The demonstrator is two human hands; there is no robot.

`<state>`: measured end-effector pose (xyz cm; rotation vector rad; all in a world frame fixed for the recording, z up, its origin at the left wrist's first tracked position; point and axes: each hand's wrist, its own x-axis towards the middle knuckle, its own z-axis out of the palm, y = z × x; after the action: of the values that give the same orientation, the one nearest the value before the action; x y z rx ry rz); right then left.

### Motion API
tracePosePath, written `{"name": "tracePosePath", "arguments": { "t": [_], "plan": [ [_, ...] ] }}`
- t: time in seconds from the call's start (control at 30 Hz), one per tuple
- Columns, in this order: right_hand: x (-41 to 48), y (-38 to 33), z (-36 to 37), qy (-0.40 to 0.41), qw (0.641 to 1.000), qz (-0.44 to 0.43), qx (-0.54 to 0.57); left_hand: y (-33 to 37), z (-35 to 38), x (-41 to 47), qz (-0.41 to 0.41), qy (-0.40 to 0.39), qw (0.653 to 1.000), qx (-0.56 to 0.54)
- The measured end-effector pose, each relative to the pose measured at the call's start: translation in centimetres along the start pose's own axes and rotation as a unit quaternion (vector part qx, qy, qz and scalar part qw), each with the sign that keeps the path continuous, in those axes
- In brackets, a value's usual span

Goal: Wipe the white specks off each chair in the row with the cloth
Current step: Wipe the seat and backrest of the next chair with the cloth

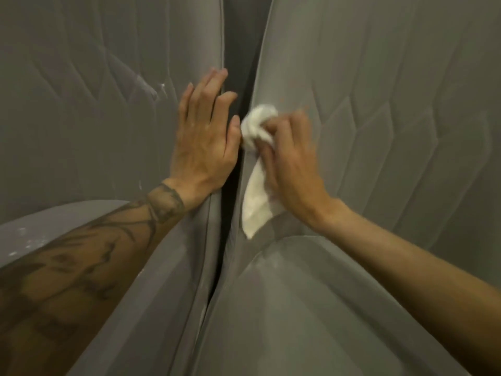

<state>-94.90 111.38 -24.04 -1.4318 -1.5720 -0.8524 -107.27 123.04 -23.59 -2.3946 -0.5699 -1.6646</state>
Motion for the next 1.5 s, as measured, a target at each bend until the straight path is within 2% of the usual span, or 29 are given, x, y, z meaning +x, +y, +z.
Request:
{"name": "tracePosePath", "arguments": {
  "t": [0.1, 0.2, 0.3, 0.43, 0.53, 0.57, 0.63, 0.7, 0.73, 0.8, 0.9, 1.0, 1.2, 1.5],
  "plan": [
    [-6.4, -1.7, -0.7, -0.129, 0.989, 0.006, 0.074, 0.1, 0.0, -0.1, 0.002, -0.005, 1.0, 0.023],
    [-9.8, -3.4, -1.9, -0.256, 0.957, 0.007, 0.137, 0.1, -0.1, -0.2, -0.003, -0.022, 0.999, 0.025],
    [-11.4, -4.5, -2.9, -0.326, 0.937, 0.013, 0.121, -0.1, -0.3, -0.2, 0.001, -0.034, 0.999, 0.033],
    [-13.6, -1.2, -4.3, -0.344, 0.933, 0.102, 0.035, 0.3, -0.9, -0.3, 0.0, -0.059, 0.998, 0.037],
    [-15.3, 2.8, -5.0, -0.334, 0.929, 0.13, -0.097, 1.0, -1.9, -1.3, 0.001, -0.085, 0.996, 0.019],
    [-15.9, 4.3, -5.5, -0.342, 0.916, 0.152, -0.143, 1.4, -2.3, -2.1, 0.002, -0.092, 0.996, 0.009],
    [-16.4, 6.5, -7.5, -0.362, 0.866, 0.251, -0.238, 1.9, -3.3, -3.9, 0.003, -0.104, 0.994, -0.019],
    [-16.9, 7.7, -10.0, -0.334, 0.815, 0.349, -0.32, 2.2, -4.5, -6.0, 0.008, -0.119, 0.992, -0.044],
    [-17.0, 7.9, -10.9, -0.322, 0.798, 0.378, -0.343, 2.2, -5.1, -7.1, 0.01, -0.127, 0.99, -0.051],
    [-16.6, 7.7, -11.0, -0.296, 0.786, 0.411, -0.355, 2.1, -6.2, -9.0, 0.017, -0.146, 0.988, -0.051],
    [-15.4, 6.1, -8.0, -0.281, 0.801, 0.428, -0.311, 2.0, -8.0, -11.4, 0.005, -0.185, 0.981, -0.053],
    [-14.4, 5.1, -5.0, -0.274, 0.823, 0.427, -0.255, 1.9, -8.9, -13.2, -0.043, -0.231, 0.969, -0.071],
    [-13.2, -0.3, -0.1, -0.361, 0.843, 0.352, -0.189, 1.8, -9.4, -14.1, -0.065, -0.277, 0.954, -0.089],
    [-12.3, -10.5, -2.6, -0.329, 0.87, 0.363, -0.06, 1.1, -11.8, -15.8, -0.06, -0.332, 0.932, -0.134]
  ]
}}
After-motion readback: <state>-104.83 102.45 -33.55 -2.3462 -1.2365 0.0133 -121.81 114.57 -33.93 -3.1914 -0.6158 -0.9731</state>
